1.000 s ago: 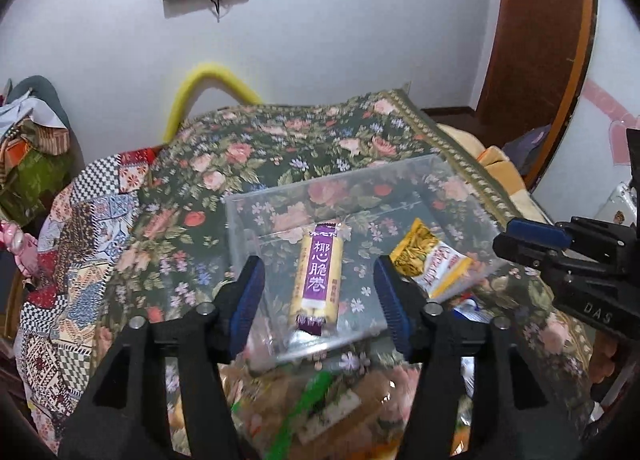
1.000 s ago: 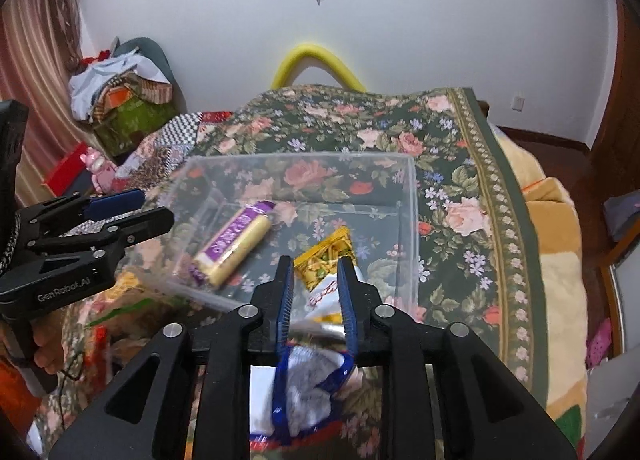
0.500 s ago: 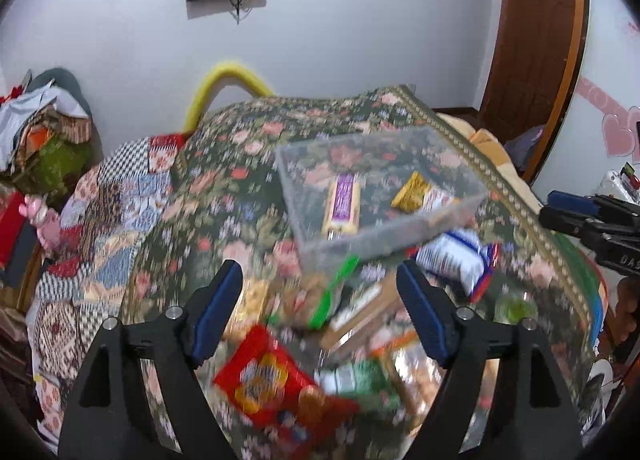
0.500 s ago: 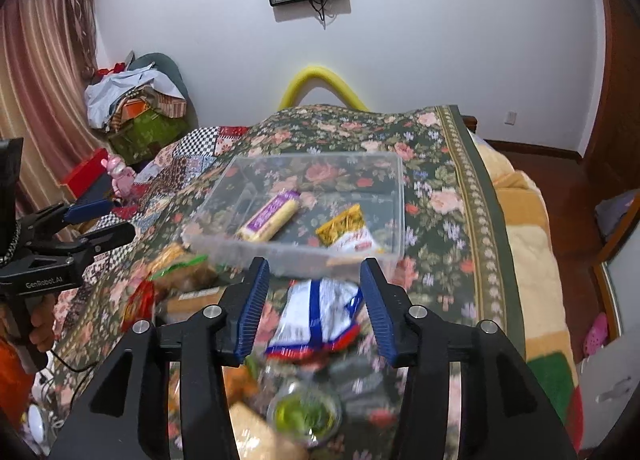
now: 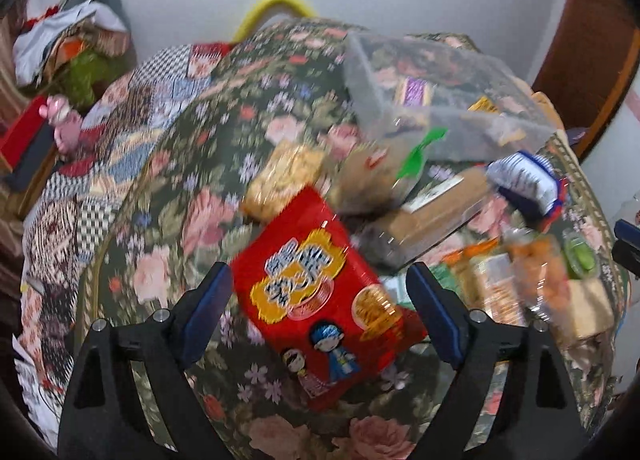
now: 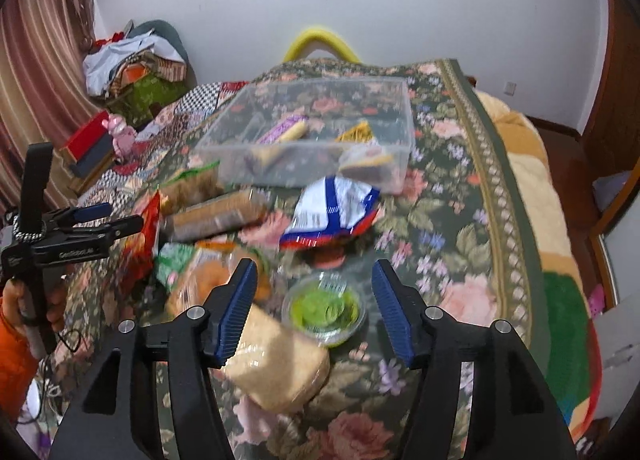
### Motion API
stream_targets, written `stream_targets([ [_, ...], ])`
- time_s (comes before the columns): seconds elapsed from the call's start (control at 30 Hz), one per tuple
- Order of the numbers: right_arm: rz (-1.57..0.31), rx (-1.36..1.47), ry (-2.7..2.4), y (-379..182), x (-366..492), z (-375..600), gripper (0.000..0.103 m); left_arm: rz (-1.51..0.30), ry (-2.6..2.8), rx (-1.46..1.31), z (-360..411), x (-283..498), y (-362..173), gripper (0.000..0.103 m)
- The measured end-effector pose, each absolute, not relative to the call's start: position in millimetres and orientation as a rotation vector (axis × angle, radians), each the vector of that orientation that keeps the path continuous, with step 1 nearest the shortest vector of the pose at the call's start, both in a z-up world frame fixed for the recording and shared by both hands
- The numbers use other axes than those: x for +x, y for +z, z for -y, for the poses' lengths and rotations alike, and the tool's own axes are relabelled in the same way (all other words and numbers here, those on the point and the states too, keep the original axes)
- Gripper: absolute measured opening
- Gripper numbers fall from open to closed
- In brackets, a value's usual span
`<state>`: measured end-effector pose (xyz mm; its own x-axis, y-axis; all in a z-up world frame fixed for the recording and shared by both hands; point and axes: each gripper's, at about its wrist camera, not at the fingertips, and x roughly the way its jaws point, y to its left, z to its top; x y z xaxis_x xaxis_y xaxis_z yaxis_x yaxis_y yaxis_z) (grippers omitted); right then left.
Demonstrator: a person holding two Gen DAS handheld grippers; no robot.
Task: Organize snacks
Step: 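Grasp the red snack bag with the left gripper while the right gripper grasps the green jelly cup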
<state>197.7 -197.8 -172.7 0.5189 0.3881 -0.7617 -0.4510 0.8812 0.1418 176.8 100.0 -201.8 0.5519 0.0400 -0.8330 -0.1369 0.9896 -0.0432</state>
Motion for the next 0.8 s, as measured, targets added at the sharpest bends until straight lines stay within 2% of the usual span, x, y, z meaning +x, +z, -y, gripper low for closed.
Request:
stream_targets([
  [0.37,-0.988,-0.084,0.474,-209,202,195,0.058,-1.081,0.135,-0.198,-120,175,-249,0.092],
  [0.6,-1.000,-0.075,0.455,-216,208,198,0.058,-1.043,0.134,-0.178,-119,178,-254,0.092],
  [0.67,-1.006,-0.063,0.452,-219,210,200,0.058,-1.031,0.131,-0.177,-120,180,-254,0.086],
  [0.73,-1.010,-0.054,0.448,-220,211,202,0.058,-1.021,0.127,-0.170,-120,179,-252,0.075],
  [0.8,-1.016,-0.051,0.441,-222,213,203,0.052,-1.014,0.120,-0.157,-119,178,-249,0.068],
])
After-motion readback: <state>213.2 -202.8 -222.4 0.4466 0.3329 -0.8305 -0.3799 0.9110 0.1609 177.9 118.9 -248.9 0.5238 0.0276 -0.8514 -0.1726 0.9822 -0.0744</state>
